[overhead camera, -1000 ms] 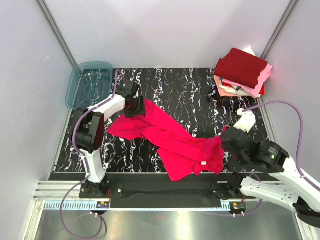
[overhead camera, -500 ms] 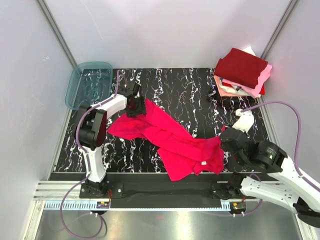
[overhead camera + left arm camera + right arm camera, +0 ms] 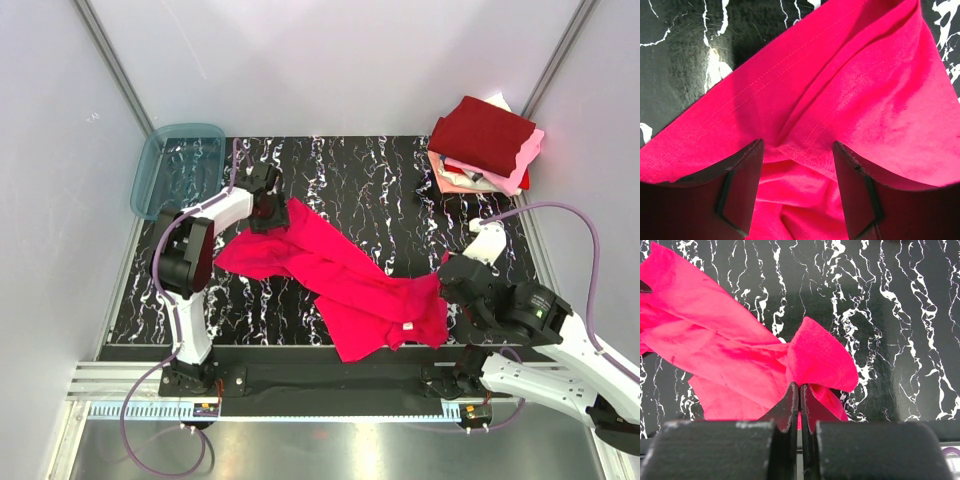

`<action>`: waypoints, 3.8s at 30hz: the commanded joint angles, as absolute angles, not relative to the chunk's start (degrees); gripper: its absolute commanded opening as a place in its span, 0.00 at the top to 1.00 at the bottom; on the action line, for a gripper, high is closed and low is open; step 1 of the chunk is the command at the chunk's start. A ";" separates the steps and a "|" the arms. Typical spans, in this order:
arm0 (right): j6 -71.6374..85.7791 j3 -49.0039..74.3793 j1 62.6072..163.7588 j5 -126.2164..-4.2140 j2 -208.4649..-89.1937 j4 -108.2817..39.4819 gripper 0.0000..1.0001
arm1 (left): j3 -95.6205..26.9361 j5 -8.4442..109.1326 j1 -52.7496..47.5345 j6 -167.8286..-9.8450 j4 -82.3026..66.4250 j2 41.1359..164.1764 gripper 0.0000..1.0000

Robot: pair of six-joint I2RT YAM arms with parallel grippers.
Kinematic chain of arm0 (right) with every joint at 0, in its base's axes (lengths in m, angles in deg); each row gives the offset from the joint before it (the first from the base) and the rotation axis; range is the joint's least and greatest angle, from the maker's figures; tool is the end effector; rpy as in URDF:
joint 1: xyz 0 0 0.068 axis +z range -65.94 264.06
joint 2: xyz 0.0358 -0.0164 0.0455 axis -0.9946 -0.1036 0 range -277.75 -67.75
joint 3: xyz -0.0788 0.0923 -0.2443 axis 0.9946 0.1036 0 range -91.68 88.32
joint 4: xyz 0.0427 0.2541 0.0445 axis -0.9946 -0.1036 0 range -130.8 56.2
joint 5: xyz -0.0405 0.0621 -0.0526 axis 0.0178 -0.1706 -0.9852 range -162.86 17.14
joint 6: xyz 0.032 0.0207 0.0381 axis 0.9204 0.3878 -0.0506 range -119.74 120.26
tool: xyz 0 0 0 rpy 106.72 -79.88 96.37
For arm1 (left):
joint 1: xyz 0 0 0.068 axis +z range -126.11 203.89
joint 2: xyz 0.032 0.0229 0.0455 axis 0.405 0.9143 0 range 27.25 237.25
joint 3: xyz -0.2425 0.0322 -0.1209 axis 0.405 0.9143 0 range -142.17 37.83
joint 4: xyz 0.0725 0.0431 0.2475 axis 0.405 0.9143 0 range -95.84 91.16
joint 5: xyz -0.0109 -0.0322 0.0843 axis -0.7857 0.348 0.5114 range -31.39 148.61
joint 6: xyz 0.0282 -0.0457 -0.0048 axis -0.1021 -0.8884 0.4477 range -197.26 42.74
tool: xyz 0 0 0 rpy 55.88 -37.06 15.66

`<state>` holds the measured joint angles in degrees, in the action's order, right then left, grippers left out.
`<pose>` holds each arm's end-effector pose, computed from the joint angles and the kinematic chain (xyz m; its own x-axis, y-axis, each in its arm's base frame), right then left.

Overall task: Fold and stack the t-shirts
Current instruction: Flatten the tshirt out

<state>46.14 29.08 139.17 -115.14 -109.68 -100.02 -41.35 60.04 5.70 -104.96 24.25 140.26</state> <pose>0.0800 0.0730 0.3445 -0.5541 0.1339 -0.8216 0.0629 0.9909 0.1191 0.3882 -0.1266 0.1715 -0.8957 -0.1948 -0.3997 -0.1296 0.9743 -0.1845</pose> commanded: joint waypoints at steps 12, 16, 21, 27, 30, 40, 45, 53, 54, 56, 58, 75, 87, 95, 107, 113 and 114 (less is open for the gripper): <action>45.61 29.70 139.43 -115.22 -110.37 -97.26 1.00 | -42.24 56.59 6.31 -106.52 20.36 139.66 0.42; 45.52 29.79 139.43 -115.39 -110.38 -97.00 1.00 | -42.33 56.23 6.31 -106.61 20.27 139.66 0.45; 45.43 30.05 139.34 -115.31 -110.64 -96.82 1.00 | -42.33 55.97 6.31 -106.79 20.27 139.57 0.53; 45.26 30.31 139.43 -115.13 -110.81 -96.47 1.00 | -42.85 56.23 6.31 -106.88 20.27 139.57 0.79; 45.26 30.49 139.34 -115.13 -110.81 -96.38 1.00 | -43.29 55.97 6.31 -106.70 20.45 139.66 1.00; 43.77 24.61 139.34 -116.88 -110.29 -98.05 1.00 | -42.33 58.43 6.14 -106.09 26.05 124.83 1.00; 38.33 16.17 139.34 -117.77 -107.39 -97.97 1.00 | -42.94 59.31 5.88 -104.42 32.21 107.17 1.00; 21.45 8.53 139.43 -106.36 -94.74 -84.09 1.00 | -43.65 54.15 5.43 -102.84 35.74 80.09 1.00; 18.74 8.17 139.34 -104.43 -92.82 -82.60 1.00 | -44.08 53.08 5.43 -102.14 35.39 77.98 1.00; 16.09 6.68 139.34 -97.93 -91.05 -78.83 1.00 | -44.70 49.84 5.35 -101.34 34.95 72.20 1.00; 12.50 5.62 139.43 -91.27 -89.02 -75.57 1.00 | -45.14 48.68 5.43 -100.38 34.25 66.66 1.00; -20.72 -9.14 150.82 -90.40 -99.18 -59.46 1.00 | -55.16 49.82 5.43 -92.29 20.55 62.75 1.00; -8.46 -38.30 160.78 -56.30 -136.10 -94.51 1.00 | -41.29 46.21 5.43 -95.62 15.52 53.20 1.00; -0.45 -33.33 160.70 -30.83 -134.75 -89.53 1.00 | -36.09 52.18 5.43 -93.78 24.39 46.06 1.00; 2.20 -23.82 160.70 -35.76 -116.19 -80.38 1.00 | -35.03 51.93 5.43 -96.68 21.68 44.91 1.00; -5.43 -19.27 160.78 -89.30 -111.44 -78.81 1.00 | -42.41 50.34 5.43 -94.05 22.55 50.01 1.00; -7.54 -16.04 160.70 -97.56 -111.52 -77.93 1.00 | -43.29 50.78 5.43 -93.70 22.64 51.32 1.00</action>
